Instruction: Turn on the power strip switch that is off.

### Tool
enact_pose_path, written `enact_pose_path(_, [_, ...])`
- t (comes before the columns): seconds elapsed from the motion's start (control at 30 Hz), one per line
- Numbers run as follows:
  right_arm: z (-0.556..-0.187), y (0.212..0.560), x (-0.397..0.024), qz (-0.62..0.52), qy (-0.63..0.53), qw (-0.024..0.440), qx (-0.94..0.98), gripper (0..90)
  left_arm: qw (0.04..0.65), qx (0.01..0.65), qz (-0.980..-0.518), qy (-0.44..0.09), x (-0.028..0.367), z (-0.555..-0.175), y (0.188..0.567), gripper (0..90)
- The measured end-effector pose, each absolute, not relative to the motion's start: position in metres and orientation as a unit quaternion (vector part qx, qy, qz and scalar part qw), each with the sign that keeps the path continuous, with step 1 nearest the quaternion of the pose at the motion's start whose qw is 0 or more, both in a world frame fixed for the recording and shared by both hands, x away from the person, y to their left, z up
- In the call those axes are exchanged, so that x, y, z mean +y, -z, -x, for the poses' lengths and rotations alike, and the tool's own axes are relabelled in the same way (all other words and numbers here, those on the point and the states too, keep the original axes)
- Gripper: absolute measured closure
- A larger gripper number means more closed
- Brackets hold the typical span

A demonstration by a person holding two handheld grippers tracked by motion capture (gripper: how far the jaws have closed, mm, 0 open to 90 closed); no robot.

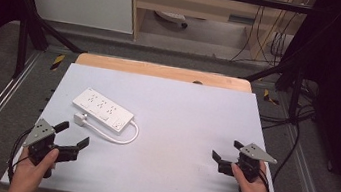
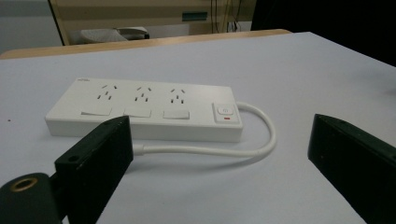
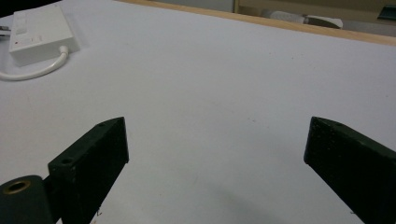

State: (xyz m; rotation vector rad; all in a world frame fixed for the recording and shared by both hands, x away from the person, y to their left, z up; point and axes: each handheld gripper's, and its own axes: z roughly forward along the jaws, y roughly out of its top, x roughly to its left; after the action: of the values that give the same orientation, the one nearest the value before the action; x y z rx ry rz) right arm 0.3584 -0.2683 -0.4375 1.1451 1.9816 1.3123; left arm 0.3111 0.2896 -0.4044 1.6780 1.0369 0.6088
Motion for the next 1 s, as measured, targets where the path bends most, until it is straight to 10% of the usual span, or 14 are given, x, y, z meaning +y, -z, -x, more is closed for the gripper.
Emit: enact_pose_path(1.0, [-0.347,0.436,-0.253,-0.401,-0.479,0.245,0.741,2.2,0.518,0.44,-0.694,-0.235,0.281,-0.311,0.403,6.5])
